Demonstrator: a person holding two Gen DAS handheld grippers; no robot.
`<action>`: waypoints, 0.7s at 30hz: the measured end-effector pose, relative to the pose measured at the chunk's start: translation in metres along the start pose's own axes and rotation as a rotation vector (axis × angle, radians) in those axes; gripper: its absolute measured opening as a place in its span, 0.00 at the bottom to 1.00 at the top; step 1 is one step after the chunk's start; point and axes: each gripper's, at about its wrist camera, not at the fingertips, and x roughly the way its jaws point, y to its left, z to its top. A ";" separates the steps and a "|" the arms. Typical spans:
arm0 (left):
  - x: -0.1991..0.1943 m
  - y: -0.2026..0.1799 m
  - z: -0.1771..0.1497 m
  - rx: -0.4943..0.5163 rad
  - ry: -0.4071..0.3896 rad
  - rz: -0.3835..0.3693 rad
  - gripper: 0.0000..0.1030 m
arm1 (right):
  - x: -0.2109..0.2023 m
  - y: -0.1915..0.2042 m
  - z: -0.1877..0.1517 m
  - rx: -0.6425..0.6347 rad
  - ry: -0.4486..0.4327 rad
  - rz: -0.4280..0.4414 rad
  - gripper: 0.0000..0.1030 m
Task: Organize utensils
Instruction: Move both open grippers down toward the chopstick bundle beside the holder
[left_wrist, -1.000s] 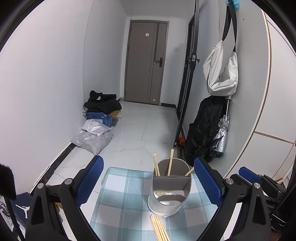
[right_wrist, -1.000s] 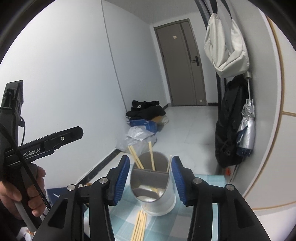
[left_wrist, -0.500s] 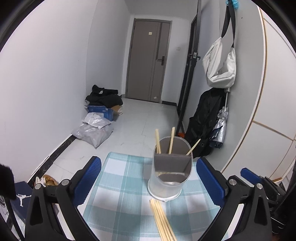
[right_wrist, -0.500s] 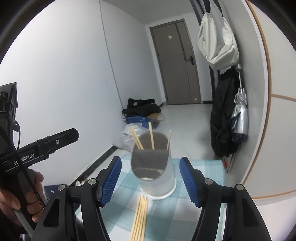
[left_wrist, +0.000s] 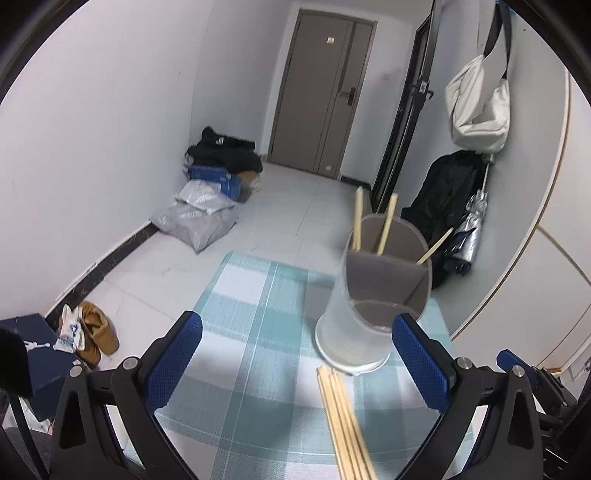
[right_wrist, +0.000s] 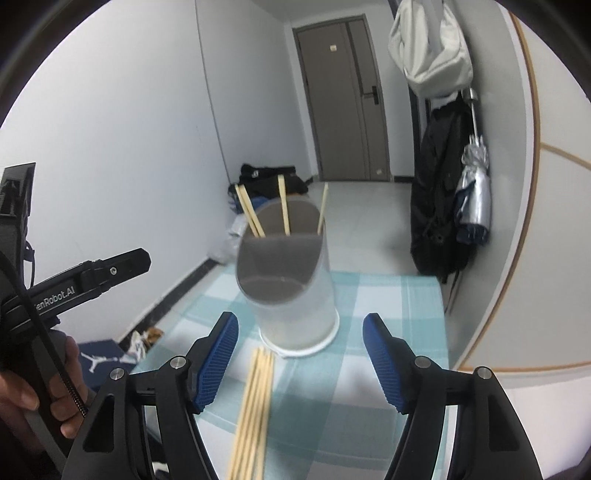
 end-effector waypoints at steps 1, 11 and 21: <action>0.001 0.002 -0.002 0.000 0.004 0.002 0.98 | 0.004 -0.001 -0.002 0.000 0.014 -0.002 0.68; 0.038 0.023 -0.019 -0.072 0.171 0.009 0.98 | 0.050 -0.005 -0.027 0.021 0.194 -0.038 0.68; 0.052 0.039 -0.016 -0.101 0.237 0.072 0.98 | 0.106 0.017 -0.039 -0.034 0.346 -0.041 0.67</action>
